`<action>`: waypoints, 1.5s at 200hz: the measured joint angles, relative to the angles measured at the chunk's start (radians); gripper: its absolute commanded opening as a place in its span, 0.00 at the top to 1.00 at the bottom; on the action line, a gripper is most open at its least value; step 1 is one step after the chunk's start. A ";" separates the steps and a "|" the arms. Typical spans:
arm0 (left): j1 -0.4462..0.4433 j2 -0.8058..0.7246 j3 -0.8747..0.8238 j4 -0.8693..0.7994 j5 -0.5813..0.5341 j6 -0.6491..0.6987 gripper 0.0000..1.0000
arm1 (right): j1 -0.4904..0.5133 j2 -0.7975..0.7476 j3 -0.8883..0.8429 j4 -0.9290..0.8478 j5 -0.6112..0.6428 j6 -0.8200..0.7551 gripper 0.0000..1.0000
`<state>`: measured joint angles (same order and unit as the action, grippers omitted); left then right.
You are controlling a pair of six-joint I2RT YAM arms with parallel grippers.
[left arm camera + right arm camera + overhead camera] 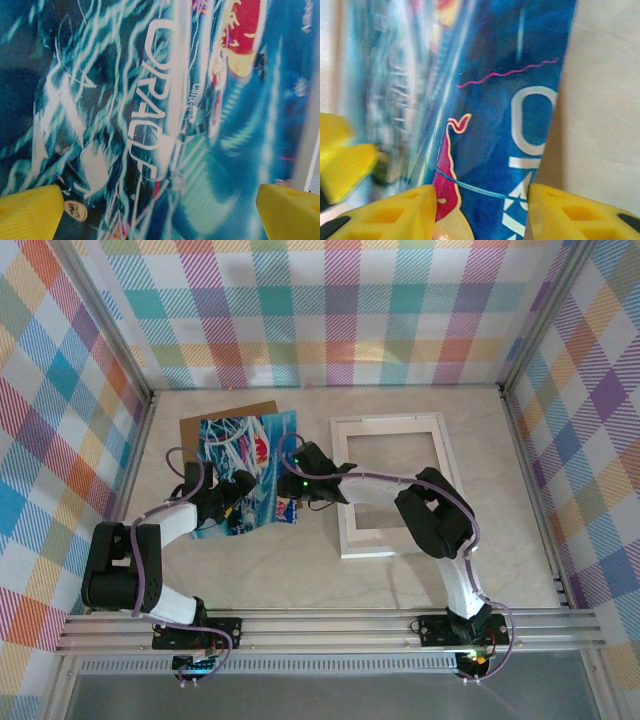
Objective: Put the photo into the frame
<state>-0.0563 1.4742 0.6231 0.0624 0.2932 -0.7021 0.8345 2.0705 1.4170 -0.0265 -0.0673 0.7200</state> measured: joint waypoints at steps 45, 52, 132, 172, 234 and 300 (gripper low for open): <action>0.000 -0.006 -0.007 0.010 0.003 0.003 0.00 | 0.003 -0.024 -0.021 0.212 -0.083 0.007 0.39; 0.000 -0.006 -0.010 0.014 0.003 0.003 0.00 | 0.002 -0.024 -0.033 0.235 -0.092 0.015 0.38; 0.000 -0.022 -0.021 0.014 0.005 0.011 0.00 | -0.034 0.003 -0.097 0.370 -0.144 0.107 0.58; 0.000 -0.047 -0.024 -0.039 -0.003 0.026 0.00 | -0.054 0.004 -0.081 0.277 -0.122 0.161 0.83; 0.000 -0.240 0.072 -0.293 -0.086 0.086 0.00 | -0.101 -0.017 -0.040 0.106 -0.129 0.102 1.00; -0.009 -0.333 0.181 -0.404 -0.134 0.127 0.00 | -0.211 -0.158 -0.024 -0.183 -0.222 -0.183 1.00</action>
<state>-0.0654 1.1412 0.8043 -0.3416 0.1593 -0.5751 0.6231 1.9129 1.3933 -0.2096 -0.2897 0.5369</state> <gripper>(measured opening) 0.998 0.065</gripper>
